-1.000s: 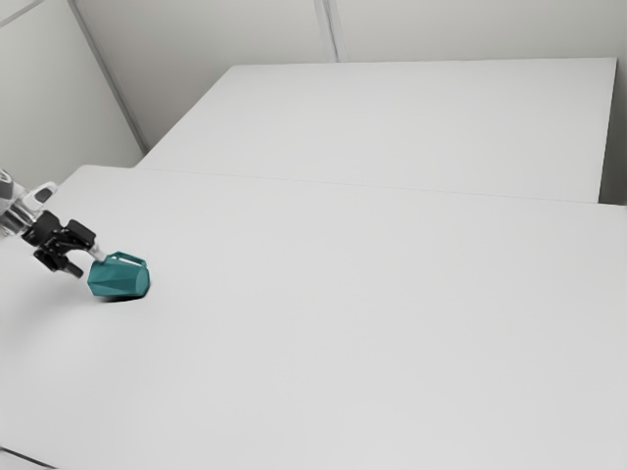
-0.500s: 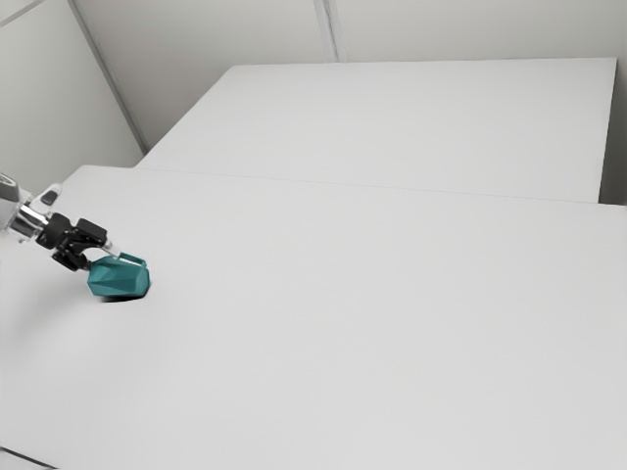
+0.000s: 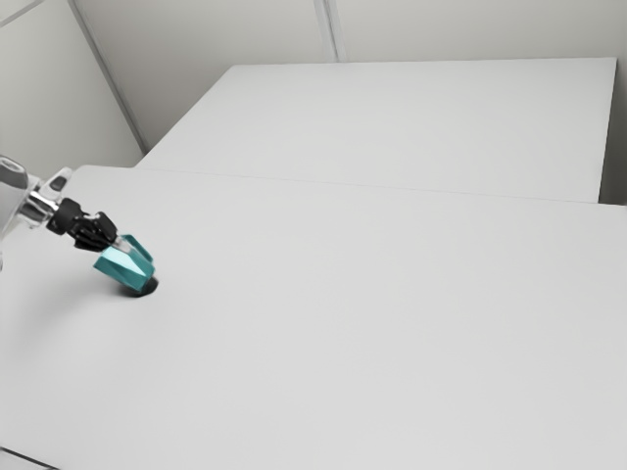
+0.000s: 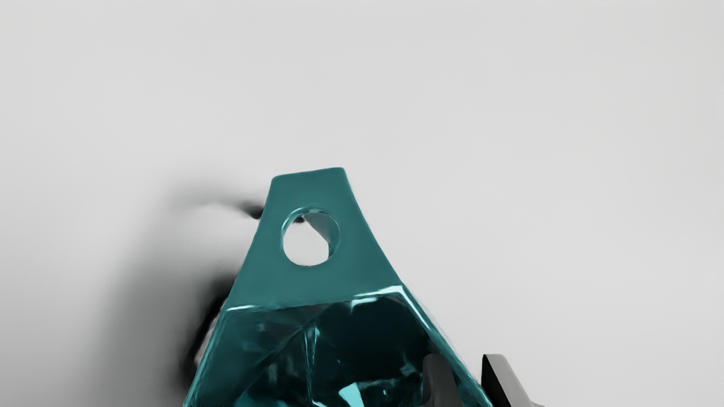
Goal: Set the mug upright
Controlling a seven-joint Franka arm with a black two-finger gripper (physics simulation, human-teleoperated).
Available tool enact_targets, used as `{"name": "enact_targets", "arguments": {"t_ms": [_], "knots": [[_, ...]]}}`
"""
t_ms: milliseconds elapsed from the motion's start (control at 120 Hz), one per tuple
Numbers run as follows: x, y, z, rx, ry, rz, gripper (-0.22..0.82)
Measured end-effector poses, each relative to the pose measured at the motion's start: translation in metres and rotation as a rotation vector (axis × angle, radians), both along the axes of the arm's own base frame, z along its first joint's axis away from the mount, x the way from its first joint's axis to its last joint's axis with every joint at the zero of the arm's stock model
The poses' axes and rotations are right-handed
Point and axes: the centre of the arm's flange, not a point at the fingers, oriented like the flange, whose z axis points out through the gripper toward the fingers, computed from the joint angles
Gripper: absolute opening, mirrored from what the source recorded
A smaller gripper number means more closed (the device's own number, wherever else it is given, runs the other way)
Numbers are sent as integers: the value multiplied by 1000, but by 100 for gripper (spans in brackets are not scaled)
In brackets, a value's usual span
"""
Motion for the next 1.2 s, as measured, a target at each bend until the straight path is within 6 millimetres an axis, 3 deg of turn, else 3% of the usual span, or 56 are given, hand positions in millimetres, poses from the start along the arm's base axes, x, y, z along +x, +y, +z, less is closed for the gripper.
{"name": "enact_targets", "arguments": {"t_ms": [233, 333, 458, 692, 900, 1200], "knots": [[8, -13, 1, 5, 5, -13, -16], [16, -30, 19, 30, -3, -36, -17], [28, -77, 43, 134, 23, -108, -18], [44, -171, 84, 510, 72, -258, -18], [31, -243, 94, 737, 87, -272, -18], [5, -317, 71, 795, 152, -137, -18]]}}
